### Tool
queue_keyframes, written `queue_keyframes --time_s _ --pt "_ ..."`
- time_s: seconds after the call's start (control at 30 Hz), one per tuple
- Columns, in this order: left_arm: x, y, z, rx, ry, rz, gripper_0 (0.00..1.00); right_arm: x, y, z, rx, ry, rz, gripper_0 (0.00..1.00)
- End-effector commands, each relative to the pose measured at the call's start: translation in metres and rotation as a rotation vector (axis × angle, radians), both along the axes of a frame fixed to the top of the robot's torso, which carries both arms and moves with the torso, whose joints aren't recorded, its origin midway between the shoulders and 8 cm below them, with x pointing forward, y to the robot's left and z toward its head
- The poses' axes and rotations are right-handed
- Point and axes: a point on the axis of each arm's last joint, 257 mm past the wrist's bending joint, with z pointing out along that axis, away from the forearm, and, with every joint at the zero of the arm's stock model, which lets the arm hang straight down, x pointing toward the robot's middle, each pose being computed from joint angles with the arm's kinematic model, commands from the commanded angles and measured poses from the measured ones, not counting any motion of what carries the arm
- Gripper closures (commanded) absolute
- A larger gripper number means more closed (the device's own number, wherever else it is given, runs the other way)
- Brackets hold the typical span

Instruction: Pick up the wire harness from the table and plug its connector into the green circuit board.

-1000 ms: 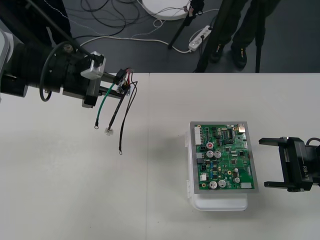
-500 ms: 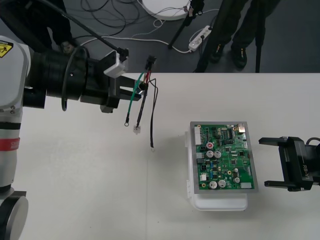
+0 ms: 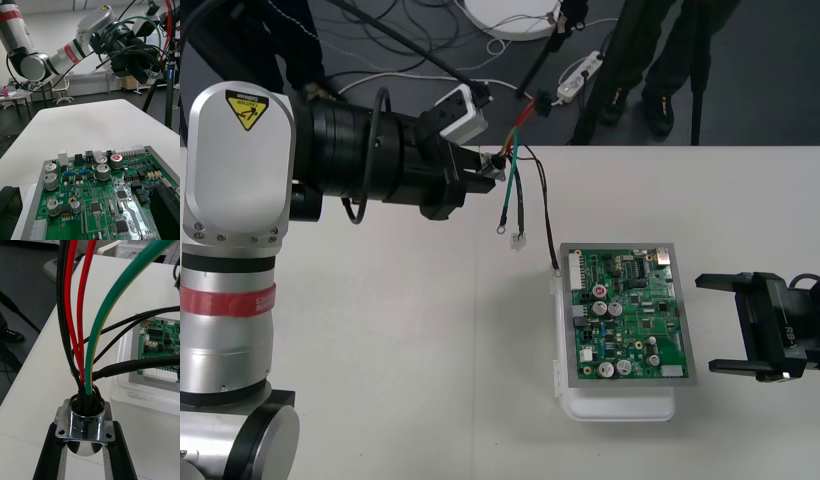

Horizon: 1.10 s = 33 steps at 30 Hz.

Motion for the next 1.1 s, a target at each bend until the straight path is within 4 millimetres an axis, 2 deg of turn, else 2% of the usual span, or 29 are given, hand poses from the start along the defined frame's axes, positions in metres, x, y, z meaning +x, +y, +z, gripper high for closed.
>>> queue_keyframes --time_s 0.03,0.2,0.43,0.67,0.83,1.1 --pt "-0.010 -0.014 0.009 -0.005 0.015 0.036 1.00 -0.005 0.002 0.025 0.024 0.011 0.042 0.00" --pt "-0.009 -0.018 0.004 0.043 0.004 0.067 1.00 -0.010 -0.001 0.040 0.037 0.017 0.051 0.00" --pt "-0.001 -0.025 -0.002 0.083 -0.006 0.112 1.00 -0.018 -0.012 0.049 0.008 0.085 0.053 0.00" --pt "0.007 -0.027 -0.002 0.095 -0.010 0.167 1.00 -0.017 -0.027 0.074 0.013 0.043 -0.019 0.00" --pt "0.014 -0.028 0.004 0.120 -0.034 0.197 1.00 -0.009 -0.040 0.098 0.031 0.002 -0.094 0.00" --pt "0.020 -0.024 0.008 0.154 -0.064 0.246 1.00 0.008 -0.046 0.122 0.094 0.025 -0.258 0.00"
